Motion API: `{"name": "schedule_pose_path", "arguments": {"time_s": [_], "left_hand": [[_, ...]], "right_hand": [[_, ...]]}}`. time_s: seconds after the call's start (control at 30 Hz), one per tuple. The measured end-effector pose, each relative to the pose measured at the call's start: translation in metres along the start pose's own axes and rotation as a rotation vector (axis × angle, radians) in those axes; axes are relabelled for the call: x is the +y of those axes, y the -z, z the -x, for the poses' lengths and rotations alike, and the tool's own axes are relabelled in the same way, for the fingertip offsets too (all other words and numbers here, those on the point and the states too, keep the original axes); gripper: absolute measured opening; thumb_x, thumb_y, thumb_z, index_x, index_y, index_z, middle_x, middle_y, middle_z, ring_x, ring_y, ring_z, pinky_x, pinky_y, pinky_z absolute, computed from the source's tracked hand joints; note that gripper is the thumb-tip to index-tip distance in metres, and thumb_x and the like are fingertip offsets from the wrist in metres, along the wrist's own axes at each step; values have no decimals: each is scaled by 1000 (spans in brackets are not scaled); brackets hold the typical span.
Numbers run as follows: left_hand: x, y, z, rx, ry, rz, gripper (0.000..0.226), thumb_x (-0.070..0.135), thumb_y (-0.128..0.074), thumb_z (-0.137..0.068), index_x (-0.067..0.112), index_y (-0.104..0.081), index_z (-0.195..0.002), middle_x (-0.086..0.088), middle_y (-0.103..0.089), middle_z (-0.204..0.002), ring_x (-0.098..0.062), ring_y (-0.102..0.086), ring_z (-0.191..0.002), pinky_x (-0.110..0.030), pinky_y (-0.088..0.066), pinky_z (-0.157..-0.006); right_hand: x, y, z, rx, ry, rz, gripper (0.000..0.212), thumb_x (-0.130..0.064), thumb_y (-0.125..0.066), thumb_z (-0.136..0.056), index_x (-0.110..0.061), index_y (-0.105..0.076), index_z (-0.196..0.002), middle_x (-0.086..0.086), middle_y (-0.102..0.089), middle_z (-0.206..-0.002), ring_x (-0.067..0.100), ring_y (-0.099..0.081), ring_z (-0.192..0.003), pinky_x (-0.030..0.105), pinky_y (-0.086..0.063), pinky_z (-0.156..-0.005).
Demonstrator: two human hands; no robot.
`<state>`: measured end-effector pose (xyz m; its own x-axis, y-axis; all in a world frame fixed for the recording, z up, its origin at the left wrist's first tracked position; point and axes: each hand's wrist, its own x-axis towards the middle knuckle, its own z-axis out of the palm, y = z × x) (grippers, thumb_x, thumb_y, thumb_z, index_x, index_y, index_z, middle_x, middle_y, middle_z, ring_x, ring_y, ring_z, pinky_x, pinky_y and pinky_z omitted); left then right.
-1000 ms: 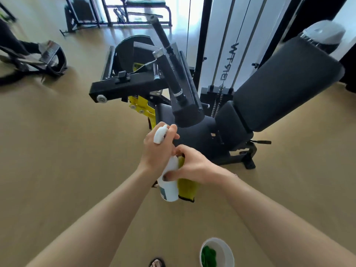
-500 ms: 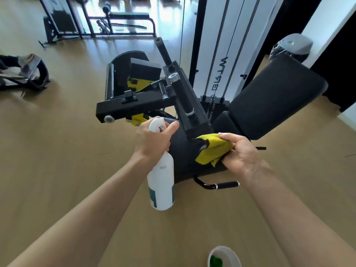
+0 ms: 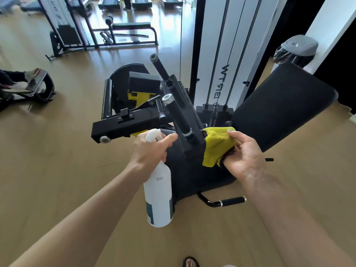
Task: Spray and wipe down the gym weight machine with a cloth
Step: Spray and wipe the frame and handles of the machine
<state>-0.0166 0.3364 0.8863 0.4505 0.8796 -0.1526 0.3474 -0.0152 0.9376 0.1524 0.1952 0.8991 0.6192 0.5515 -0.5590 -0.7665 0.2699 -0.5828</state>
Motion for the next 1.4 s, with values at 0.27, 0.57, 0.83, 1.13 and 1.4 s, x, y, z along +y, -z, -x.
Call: {"name": "schedule_pose_path", "arguments": {"time_s": [0.27,0.57,0.83,1.13,1.4], "left_hand": [[9,-1,-15,14,10,-63,42,40,-76,-93,0,-69,-80,3,-58,-49,-13,-53,-43,-28,-50,-54],[32,22,-52,81,-68,-30,46,45,-68,-98,1,-71,-85,-5,-59,-58,-11,-52,-41,-28,-53,-56],[48,30,-102,-64,-251,-113,30,47,-73,-95,17,-71,-93,-7,-69,-73,-11,-57,-47,-25,-53,-49],[50,33,-136,-294,-280,-109,30,40,-74,-95,13,-72,-81,-20,-68,-71,-19,-56,-50,-30,-51,-52],[55,41,-153,-425,-198,-190,46,54,-72,-92,8,-69,-85,-3,-64,-61,-17,-55,-51,-31,-53,-56]], "right_hand": [[-10,-36,-18,-113,-21,38,23,-11,-58,-93,-4,-65,-113,13,-71,-111,31,-65,-110,49,-47,-103],[22,-102,-36,-183,158,457,37,-8,-43,-102,-20,-63,-130,10,-65,-127,24,-61,-118,39,-51,-98],[45,-82,-57,-312,871,1429,77,-26,-78,-84,-35,-39,-150,-28,-45,-115,10,-47,-122,28,-40,-107],[63,-106,-86,-254,876,1359,38,-24,-78,-83,-24,-56,-114,-9,-65,-100,8,-64,-95,35,-57,-85],[26,-134,-97,-495,141,1345,21,1,-77,-74,-11,-71,-90,18,-75,-95,32,-74,-89,49,-59,-88]]}}
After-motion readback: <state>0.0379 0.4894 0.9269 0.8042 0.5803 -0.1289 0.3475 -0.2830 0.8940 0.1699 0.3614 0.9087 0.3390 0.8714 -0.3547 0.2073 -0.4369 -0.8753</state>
